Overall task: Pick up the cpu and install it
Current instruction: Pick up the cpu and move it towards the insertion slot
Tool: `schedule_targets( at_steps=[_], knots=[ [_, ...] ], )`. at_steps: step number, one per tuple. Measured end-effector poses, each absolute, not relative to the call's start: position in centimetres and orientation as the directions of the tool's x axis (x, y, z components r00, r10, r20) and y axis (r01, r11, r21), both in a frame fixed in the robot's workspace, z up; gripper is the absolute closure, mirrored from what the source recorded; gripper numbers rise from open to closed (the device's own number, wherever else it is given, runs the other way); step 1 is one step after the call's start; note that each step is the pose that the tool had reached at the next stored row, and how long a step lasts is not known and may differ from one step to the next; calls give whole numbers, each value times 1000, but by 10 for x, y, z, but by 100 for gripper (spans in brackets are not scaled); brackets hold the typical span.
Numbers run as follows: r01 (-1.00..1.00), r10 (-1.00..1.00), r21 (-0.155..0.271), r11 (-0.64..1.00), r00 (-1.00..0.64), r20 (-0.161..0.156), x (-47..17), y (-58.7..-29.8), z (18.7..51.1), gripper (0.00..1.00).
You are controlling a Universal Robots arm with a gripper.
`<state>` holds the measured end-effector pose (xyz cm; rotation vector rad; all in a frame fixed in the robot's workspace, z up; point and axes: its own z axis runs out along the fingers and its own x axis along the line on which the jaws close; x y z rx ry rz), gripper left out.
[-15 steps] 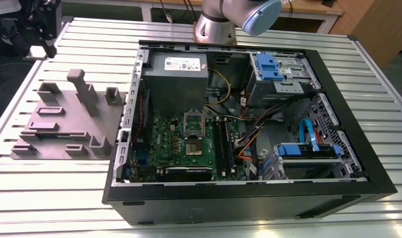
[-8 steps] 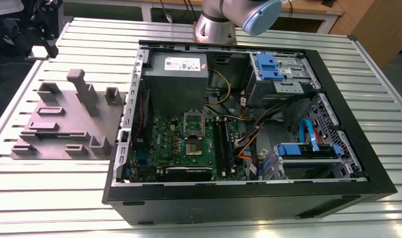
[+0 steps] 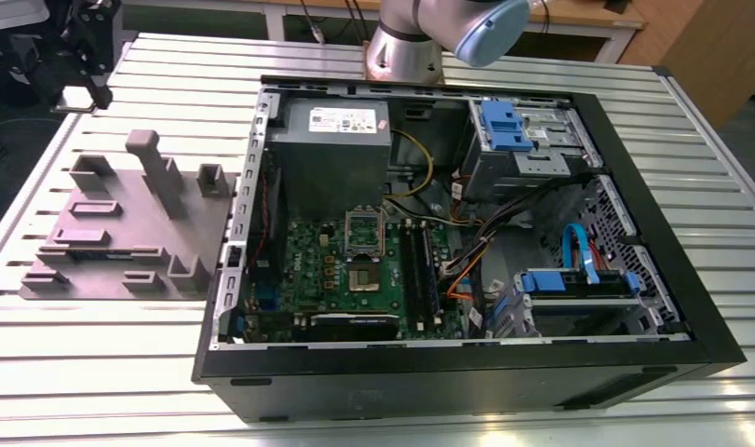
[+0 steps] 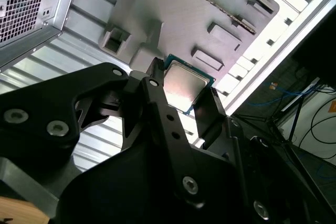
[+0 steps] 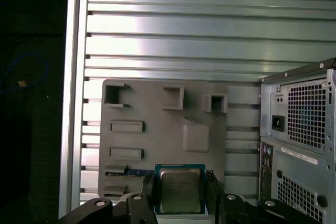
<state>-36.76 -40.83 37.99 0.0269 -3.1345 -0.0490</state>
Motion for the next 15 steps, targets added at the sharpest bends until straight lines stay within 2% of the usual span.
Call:
schedule_targets(
  at_steps=[15],
  knots=[
    [-17, -17, 31, 999, -1000, 6, -361, -408, 380, 53]
  ],
)
